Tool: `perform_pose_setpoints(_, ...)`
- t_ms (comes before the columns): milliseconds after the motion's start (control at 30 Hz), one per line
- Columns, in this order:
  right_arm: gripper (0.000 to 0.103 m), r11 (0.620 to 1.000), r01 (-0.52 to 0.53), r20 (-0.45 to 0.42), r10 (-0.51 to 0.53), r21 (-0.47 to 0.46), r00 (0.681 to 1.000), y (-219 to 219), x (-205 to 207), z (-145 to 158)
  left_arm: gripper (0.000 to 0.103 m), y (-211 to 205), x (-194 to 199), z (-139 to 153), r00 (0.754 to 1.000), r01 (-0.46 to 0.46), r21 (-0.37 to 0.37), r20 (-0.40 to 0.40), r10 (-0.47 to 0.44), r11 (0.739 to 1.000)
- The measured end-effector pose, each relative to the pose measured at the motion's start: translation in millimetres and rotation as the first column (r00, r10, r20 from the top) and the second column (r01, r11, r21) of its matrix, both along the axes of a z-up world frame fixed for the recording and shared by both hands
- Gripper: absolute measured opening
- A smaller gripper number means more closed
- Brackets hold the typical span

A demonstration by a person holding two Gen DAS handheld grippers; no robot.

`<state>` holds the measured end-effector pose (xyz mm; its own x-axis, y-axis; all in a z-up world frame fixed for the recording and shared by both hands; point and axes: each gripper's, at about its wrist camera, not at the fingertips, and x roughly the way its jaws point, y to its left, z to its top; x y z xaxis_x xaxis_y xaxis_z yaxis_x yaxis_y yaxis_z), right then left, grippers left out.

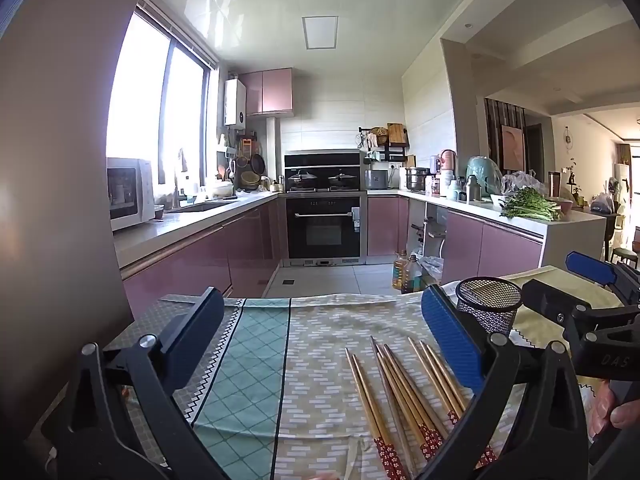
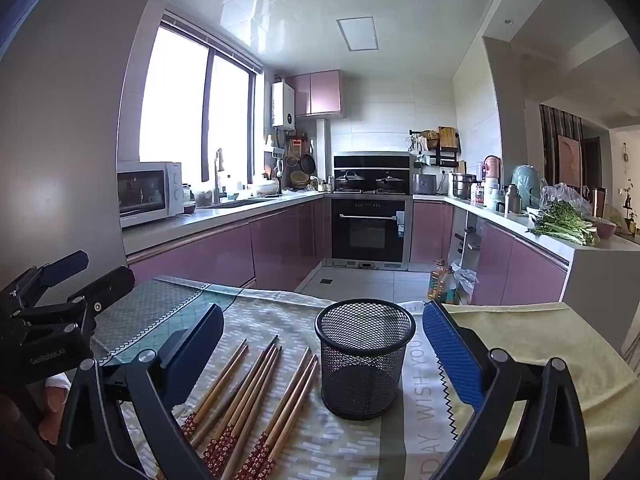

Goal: Organize utensils

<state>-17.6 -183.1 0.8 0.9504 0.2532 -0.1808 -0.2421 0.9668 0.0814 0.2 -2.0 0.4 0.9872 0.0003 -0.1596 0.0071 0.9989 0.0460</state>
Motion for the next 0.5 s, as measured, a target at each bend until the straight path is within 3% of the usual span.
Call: perform_pose_setpoints(500, 0.096, 1.0, -0.003, -0.001, 0.003, -0.001, 1.0, 2, 0, 0, 0.097, -9, -3, 2, 1.0, -0.012, 0.012, 0.014, 0.012, 1.0)
